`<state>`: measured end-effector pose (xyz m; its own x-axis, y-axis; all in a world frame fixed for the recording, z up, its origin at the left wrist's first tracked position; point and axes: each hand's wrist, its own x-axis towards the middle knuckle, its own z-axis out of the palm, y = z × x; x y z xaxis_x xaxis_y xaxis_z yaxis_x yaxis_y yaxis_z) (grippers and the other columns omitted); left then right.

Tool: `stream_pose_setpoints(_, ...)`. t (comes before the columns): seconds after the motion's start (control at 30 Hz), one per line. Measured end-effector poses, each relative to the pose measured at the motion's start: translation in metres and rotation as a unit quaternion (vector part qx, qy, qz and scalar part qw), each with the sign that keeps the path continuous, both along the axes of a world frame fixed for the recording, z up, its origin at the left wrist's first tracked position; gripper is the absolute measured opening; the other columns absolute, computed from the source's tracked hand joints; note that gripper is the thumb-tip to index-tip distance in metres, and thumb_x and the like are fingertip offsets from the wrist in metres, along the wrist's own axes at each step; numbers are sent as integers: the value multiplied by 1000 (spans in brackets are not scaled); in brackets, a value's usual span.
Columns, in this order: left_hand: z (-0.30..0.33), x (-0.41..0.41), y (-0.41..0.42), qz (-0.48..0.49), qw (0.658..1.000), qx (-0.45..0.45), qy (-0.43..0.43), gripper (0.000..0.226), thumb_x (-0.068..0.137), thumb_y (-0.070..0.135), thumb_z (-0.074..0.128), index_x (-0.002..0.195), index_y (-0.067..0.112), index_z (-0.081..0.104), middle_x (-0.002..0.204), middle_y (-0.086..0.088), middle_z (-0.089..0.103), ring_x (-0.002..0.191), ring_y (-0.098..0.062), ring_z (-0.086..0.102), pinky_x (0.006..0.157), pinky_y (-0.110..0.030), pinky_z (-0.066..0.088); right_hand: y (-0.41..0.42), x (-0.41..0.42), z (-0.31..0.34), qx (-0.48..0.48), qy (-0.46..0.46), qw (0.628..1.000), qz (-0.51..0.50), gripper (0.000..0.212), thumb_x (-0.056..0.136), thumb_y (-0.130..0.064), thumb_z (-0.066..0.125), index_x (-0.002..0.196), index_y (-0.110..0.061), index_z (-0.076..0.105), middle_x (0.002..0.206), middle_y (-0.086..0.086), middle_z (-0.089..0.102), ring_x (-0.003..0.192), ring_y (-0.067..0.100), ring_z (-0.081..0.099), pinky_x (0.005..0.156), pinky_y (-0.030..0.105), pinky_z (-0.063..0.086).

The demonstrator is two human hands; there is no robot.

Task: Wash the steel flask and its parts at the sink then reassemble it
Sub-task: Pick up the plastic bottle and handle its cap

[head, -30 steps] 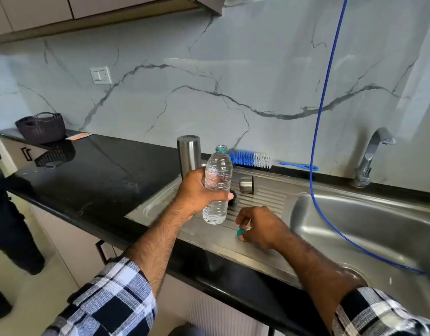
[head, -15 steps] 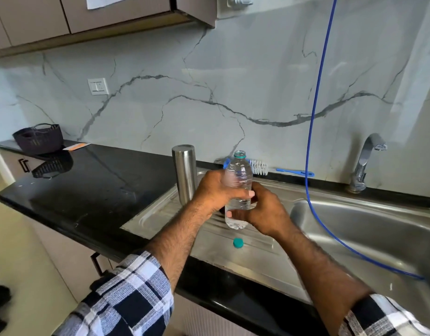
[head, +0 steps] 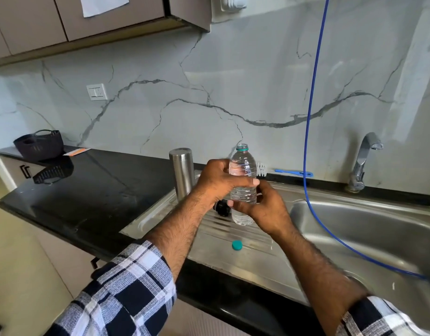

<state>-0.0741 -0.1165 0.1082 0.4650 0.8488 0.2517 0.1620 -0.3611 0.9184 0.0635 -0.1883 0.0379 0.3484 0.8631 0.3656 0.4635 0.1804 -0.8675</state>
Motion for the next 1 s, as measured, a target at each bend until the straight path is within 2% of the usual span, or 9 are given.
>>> stream_pose_setpoints(0.1,3,-3,0,-16,1000,9,14,44,68,26,99,106,18,78,91,11,81,84,-2,77,75,-20,59,3,-5,-2,15,1,1000,3,60,74,-41,95,123,-31,62,103,-16,75,89,-8,70,70,10,54)
stream_pose_setpoints(0.17,9,-11,2,-21,998,41,50,43,74,41,94,108,22,77,87,16,78,81,7,71,74,-14,56,4,-2,-5,17,-2,1000,-1,56,73,-39,96,118,-38,63,102,-17,77,90,-8,70,77,18,59)
stream_pose_setpoints(0.27,20,-31,22,35,965,191,175,75,75,77,72,131,27,69,120,15,71,112,-3,63,101,-31,53,5,9,-16,12,6,1000,-17,59,68,-39,99,117,-40,66,105,-18,78,94,-2,72,86,33,63)
stream_pose_setpoints(0.37,43,-53,52,77,825,385,406,90,74,88,64,146,35,56,153,7,51,144,-20,39,114,-45,29,2,18,-25,6,30,999,-29,66,65,-35,101,122,-35,67,106,-16,79,97,1,74,87,36,63)
stream_pose_setpoints(0.47,62,-52,70,51,601,443,664,106,69,72,82,159,38,37,175,-1,16,161,-29,8,125,-66,5,-1,24,-26,1,45,998,-38,60,67,-23,100,112,-37,64,96,-21,77,90,-7,73,79,18,57)
stream_pose_setpoints(0.57,51,-33,77,3,403,489,774,108,72,43,92,161,35,33,177,-9,8,163,-35,-2,116,-82,-9,-2,28,-26,-8,47,998,-44,61,66,-24,101,111,-39,63,96,-19,77,89,-8,72,80,19,56)
stream_pose_setpoints(0.63,37,-19,86,-17,320,496,807,100,79,40,87,162,33,33,176,-11,10,163,-37,-2,111,-86,-13,-3,32,-24,-12,48,998,-42,60,66,-24,101,108,-42,61,94,-20,76,86,-14,70,77,16,53)
stream_pose_setpoints(0.77,9,1,98,-30,220,477,850,82,90,51,75,159,25,41,172,-14,27,162,-38,13,107,-89,-13,-2,41,-28,-9,52,998,-43,60,68,-19,100,107,-40,60,87,-25,75,84,-16,69,67,6,51)
stream_pose_setpoints(1.0,-7,11,104,-22,196,402,894,51,97,54,64,135,21,64,148,-12,60,151,-41,38,109,-89,-4,-2,46,-27,-8,52,998,-42,55,71,-21,98,107,-39,60,91,-36,74,85,-12,71,69,5,50)
